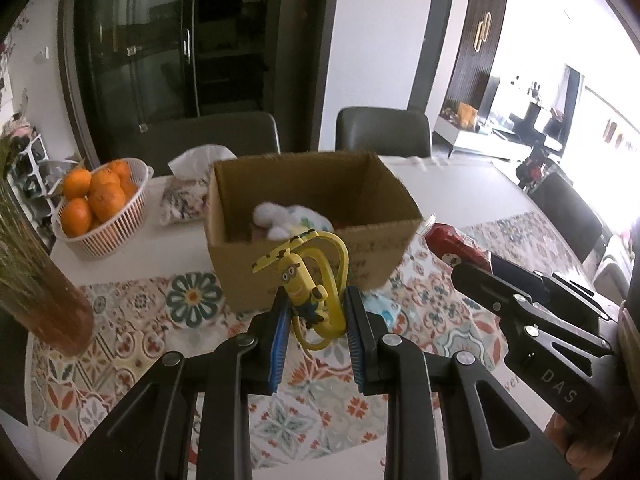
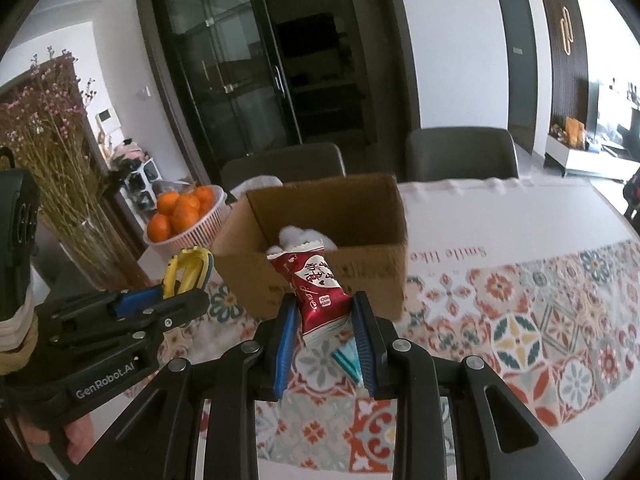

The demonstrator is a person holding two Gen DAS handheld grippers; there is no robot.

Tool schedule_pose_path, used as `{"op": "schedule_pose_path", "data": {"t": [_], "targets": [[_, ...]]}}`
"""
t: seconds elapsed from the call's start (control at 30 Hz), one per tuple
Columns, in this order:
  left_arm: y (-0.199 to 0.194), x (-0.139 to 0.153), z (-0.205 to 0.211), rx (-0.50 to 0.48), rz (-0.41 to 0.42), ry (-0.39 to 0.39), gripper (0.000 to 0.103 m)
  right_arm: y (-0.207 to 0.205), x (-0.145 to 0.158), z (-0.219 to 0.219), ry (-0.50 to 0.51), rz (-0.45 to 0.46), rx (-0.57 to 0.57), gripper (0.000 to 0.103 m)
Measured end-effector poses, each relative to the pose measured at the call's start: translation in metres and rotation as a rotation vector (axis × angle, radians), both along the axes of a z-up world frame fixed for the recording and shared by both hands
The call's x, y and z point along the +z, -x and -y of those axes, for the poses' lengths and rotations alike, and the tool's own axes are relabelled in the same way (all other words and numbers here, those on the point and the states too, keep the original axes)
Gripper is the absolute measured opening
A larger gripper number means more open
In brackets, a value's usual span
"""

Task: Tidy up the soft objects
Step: 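Lift the keychain and candy packet and carry them over the box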

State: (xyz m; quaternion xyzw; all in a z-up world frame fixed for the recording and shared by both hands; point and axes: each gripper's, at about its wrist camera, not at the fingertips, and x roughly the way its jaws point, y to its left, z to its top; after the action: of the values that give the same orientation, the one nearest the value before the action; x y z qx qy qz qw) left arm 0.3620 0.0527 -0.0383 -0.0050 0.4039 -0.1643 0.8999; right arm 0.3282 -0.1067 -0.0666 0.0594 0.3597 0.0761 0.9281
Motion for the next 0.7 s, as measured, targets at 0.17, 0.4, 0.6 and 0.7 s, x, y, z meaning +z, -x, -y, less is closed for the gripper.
{"op": "schedule_pose_path", "data": {"t": [0.17,0.4,0.6,0.7], "targets": [[-0.015,0.009,-0.003,0.006,0.021,-0.005,0.027,-0.017,0.010,-0.007,0.006,0.027,0.011,0.029],[-0.043,0.015,-0.003,0.011,0.037,-0.019,0.027,-0.045,0.017,-0.009,0.023,0.046,0.018,0.029],[-0.070,0.012,0.000,0.011,0.027,-0.030,0.027,-0.072,0.016,-0.007,0.042,0.043,0.020,0.029],[-0.083,0.008,0.001,0.010,0.018,-0.036,0.027,-0.085,0.016,-0.007,0.053,0.043,0.019,0.029]]}}
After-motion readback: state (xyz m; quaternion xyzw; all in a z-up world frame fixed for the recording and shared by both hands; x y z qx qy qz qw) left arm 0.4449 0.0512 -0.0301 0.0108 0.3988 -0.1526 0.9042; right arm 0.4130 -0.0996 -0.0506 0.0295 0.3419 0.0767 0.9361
